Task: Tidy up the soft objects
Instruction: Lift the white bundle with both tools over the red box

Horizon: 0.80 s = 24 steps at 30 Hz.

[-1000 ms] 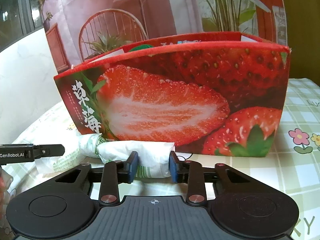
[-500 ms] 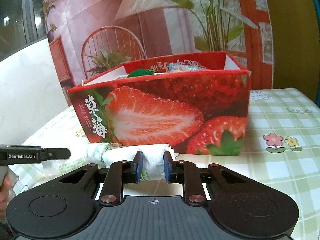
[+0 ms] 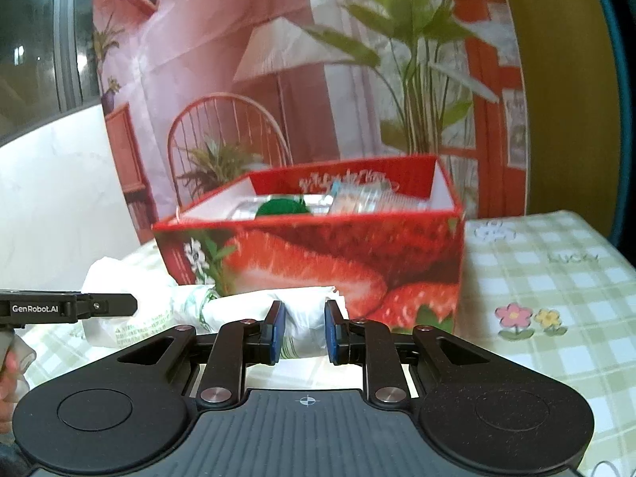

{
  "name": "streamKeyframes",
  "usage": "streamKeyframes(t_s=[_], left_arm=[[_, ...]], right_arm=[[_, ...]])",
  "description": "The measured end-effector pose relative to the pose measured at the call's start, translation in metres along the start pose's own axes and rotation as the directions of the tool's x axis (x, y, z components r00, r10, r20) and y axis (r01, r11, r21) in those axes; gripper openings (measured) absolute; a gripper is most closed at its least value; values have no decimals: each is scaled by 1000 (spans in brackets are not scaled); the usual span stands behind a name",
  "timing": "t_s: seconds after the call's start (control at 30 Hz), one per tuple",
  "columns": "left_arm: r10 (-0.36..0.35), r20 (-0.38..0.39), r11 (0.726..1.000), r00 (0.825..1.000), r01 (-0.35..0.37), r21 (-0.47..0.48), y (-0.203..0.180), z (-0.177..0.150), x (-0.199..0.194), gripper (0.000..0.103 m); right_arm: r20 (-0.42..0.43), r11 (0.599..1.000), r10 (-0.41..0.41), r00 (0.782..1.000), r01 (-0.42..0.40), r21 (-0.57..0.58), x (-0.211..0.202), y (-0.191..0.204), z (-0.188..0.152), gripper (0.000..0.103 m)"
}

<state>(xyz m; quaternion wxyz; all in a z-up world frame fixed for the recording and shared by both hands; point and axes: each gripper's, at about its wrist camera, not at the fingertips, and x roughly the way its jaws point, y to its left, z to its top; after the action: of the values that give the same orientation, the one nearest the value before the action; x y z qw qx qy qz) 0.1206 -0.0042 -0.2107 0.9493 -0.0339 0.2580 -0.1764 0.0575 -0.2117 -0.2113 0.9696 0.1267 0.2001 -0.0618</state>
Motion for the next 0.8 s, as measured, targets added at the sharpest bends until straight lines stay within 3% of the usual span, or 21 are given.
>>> streamKeyframes(t_s=[0.53,0.8], left_arm=[[-74,151,997,986,71,20,-17,72,0,38],[-92,137,996,986,90,22,-15,106,34,38]], right_arm=[[143,999,-6,990,13,-46,-7,-7,69,19],[145,997,-36,989,46,-69,22,-18,102,19]])
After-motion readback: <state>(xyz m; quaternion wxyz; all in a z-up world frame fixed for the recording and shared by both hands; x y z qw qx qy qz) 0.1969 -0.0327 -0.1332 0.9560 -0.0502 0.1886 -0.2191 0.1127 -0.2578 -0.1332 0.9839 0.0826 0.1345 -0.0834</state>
